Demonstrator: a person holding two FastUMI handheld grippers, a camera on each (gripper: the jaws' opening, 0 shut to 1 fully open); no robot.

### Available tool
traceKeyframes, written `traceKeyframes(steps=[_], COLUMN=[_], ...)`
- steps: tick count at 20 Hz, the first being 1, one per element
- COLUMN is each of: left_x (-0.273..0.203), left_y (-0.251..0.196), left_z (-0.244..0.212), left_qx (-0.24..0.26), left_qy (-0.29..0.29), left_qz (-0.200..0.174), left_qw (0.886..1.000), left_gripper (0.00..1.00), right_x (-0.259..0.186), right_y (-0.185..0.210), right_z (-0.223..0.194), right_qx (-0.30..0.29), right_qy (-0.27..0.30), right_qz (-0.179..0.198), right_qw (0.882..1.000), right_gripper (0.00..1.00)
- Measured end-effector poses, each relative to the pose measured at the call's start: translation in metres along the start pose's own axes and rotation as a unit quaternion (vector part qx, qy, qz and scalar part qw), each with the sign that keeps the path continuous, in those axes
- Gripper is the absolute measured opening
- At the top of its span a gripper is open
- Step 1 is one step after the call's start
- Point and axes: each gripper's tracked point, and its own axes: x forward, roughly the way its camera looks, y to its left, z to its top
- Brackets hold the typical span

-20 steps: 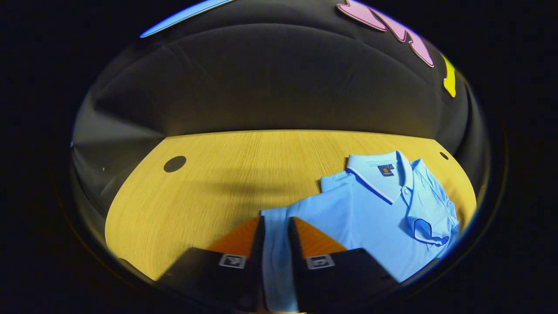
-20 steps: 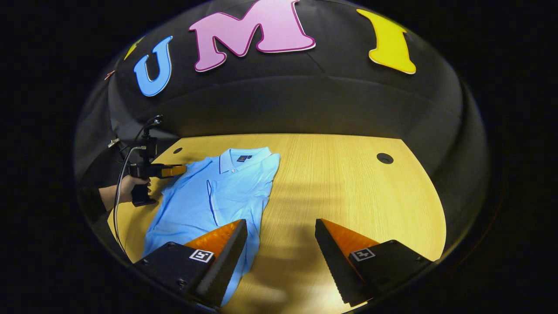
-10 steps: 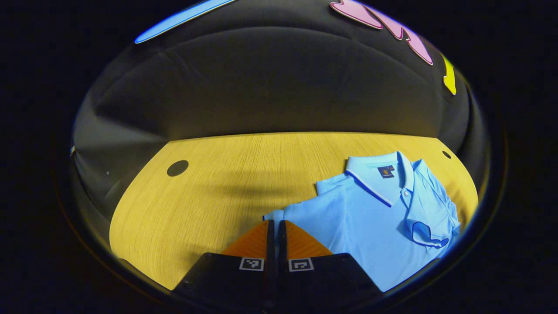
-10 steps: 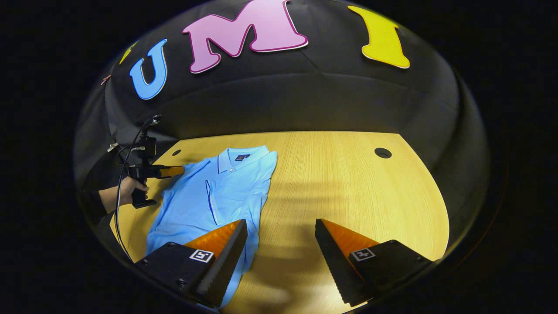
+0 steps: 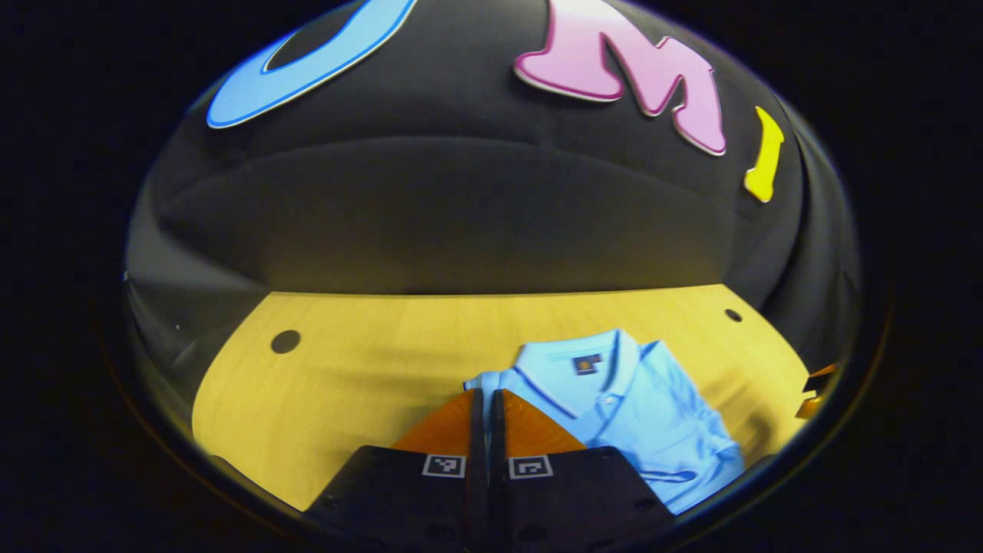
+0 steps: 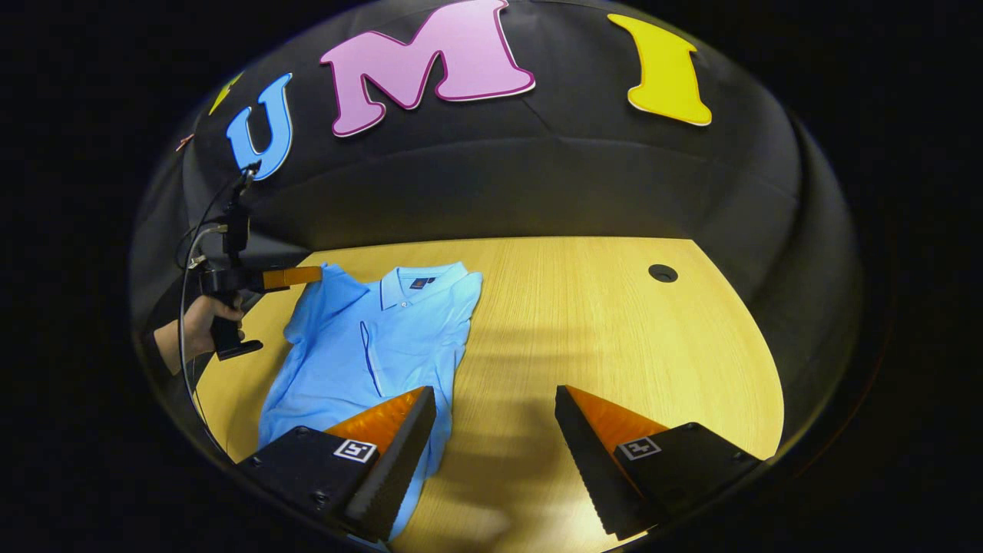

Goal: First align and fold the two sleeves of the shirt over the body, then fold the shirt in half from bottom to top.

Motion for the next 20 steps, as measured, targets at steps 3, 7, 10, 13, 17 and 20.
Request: traceKeyframes(steps=[3,7,10,13,17,20], left_x=[-0.002,-0.012,-0.03,-0.063,-0.127,-0.181], left_y=[-0.057,-0.111,-0.133,-0.135,-0.12,-0.105], left_z=[-0.006,-0.018,-0.029,-0.039,-0.055,-0.073], left_qx=[-0.02,-0.034,-0.029,-0.021,-0.005,0.01], left_qy=[0.011,0.025,0.029,0.019,-0.006,-0.015], left_qz=[-0.048,-0.101,-0.129,-0.13,-0.099,-0.073], left_qw=[0.999,0.994,0.991,0.991,0.995,0.997], left_gripper=[0.08,0.33,0.57,0.96,0.97,0.98], right_x=[-0.006,-0.018,-0.029,-0.043,-0.069,-0.092], right_y=[-0.001,-0.004,-0.001,0.005,0.023,0.042], right_z=[-0.001,-0.005,-0.011,-0.018,-0.038,-0.055], right_qx=[0.008,0.011,0.025,0.034,0.037,0.044], right_qy=[0.001,-0.002,-0.003,-0.006,-0.001,0.001], right_qz=[-0.002,-0.007,-0.007,-0.011,-0.015,-0.013], right_qw=[1.0,1.0,1.0,0.999,0.999,0.999], right_gripper=[0.98,0.98,0.98,0.99,0.99,0.99])
